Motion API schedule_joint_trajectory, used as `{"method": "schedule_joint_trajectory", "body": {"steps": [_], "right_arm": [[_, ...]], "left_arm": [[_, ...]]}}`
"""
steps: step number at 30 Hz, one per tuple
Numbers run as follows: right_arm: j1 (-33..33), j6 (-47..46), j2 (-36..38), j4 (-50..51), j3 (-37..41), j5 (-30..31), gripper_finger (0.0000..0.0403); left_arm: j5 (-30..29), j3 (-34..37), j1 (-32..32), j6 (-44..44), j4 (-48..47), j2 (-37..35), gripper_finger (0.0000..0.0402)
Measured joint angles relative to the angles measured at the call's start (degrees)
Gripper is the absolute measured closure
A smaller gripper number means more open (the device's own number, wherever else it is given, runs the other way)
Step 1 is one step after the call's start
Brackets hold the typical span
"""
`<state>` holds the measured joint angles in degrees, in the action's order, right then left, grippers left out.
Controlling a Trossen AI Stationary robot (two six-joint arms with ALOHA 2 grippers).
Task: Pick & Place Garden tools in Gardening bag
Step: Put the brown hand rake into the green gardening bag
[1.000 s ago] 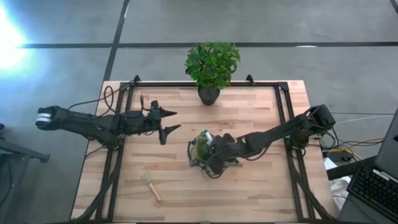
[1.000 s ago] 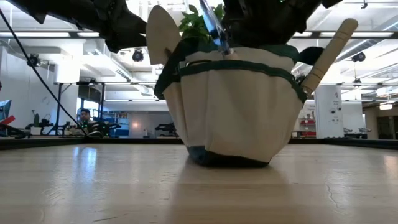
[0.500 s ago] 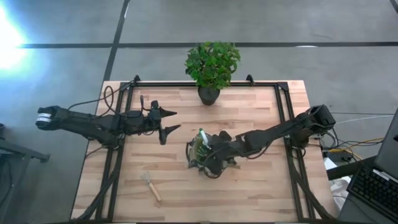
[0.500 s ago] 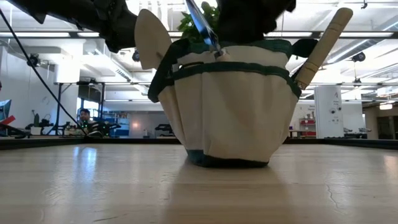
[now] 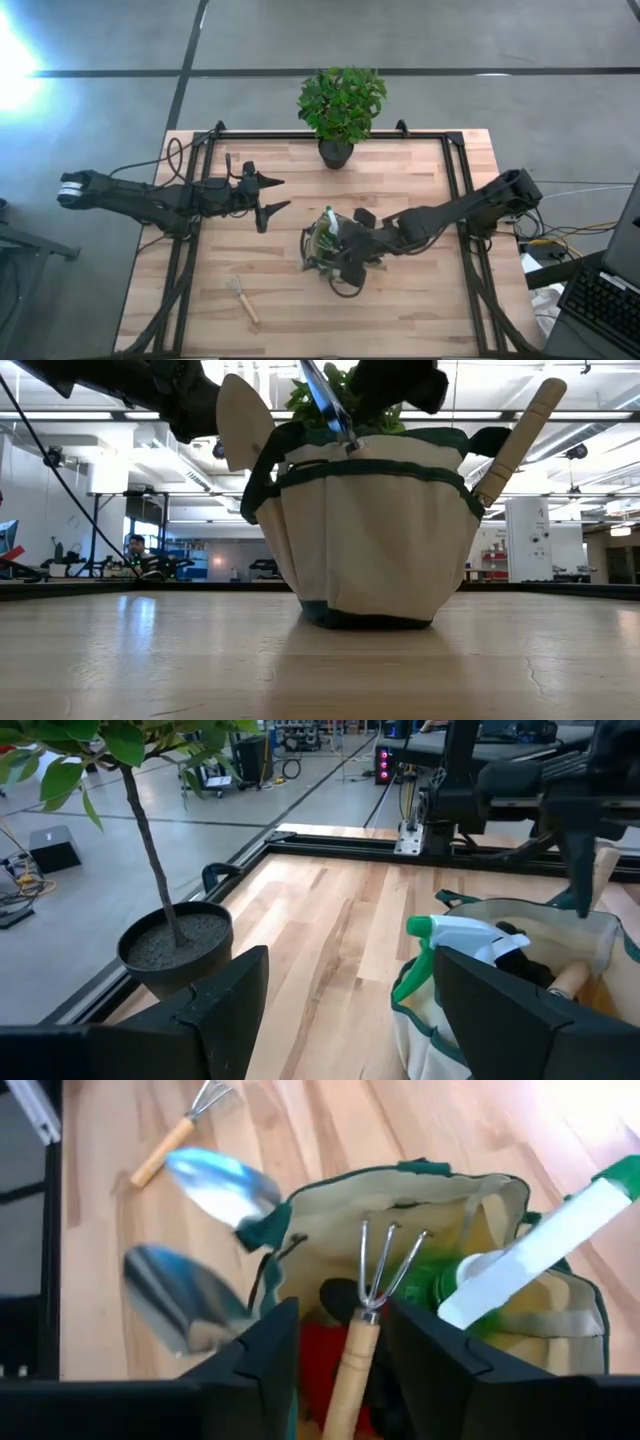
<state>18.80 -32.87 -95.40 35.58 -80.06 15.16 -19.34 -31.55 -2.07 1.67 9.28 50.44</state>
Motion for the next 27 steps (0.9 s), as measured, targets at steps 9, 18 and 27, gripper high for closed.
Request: {"method": "schedule_joint_trajectory", "body": {"steps": [9, 18, 27], "right_arm": [[2.75, 4.43, 2.81, 2.17, 1.33, 0.06, 0.0386], [6.22, 2.79, 10.63, 3.72, 6.71, 7.01, 0.0395], [7.11, -1.41, 23.01, 3.08, 15.91, 16.18, 0.0395]], "left_arm": [[3.81, -1.14, -0.02, 0.30, -6.71, -1.68, 0.0117], [8.56, -8.07, -4.17, 7.50, -33.45, -2.78, 0.0128], [8.58, -12.17, -16.49, 9.30, -42.49, 0.20, 0.0179]]}}
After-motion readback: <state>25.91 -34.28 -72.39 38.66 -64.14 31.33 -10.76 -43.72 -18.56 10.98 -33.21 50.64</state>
